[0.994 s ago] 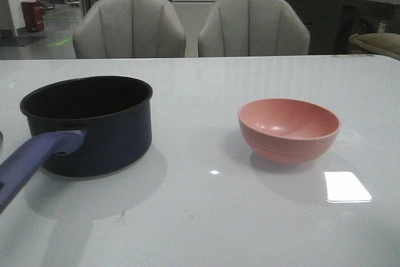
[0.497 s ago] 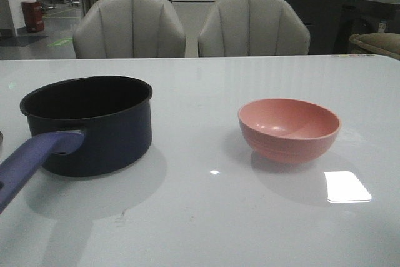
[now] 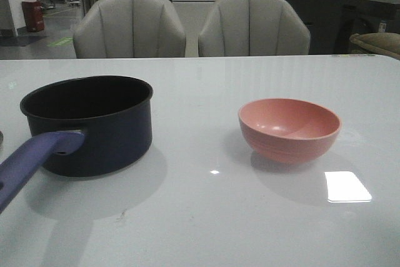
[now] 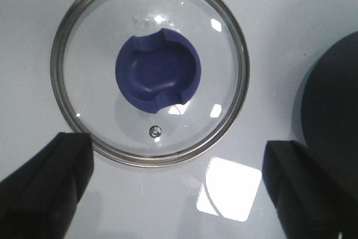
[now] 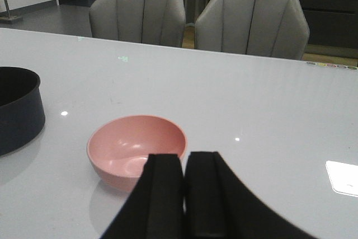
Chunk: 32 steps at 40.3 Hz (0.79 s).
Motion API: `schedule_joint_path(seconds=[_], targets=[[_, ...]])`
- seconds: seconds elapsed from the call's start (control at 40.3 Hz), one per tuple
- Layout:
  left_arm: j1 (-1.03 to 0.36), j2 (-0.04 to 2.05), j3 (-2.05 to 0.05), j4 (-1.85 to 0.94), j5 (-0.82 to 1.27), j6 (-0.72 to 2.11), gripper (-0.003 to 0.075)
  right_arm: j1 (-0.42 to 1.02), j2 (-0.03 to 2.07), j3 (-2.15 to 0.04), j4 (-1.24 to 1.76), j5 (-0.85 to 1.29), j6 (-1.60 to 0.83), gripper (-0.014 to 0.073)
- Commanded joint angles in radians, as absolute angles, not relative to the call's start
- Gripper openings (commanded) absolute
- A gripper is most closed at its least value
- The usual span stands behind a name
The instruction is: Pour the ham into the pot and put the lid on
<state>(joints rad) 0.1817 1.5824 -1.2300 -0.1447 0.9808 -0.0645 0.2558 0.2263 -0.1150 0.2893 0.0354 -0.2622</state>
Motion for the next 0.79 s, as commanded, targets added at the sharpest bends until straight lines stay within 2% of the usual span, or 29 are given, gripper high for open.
schedule_joint_path(seconds=[0.0,0.77], targets=[[0.182,1.608,-1.289,-0.165,0.964,-0.056,0.0659,0.258,0.233,-0.143,0.286,-0.039,-0.263,0.0159],[0.182,1.886,-1.402,-0.093,0.949,-0.056,0.0654,0.258,0.233,-0.143,0.286,-0.04,-0.263,0.0159]])
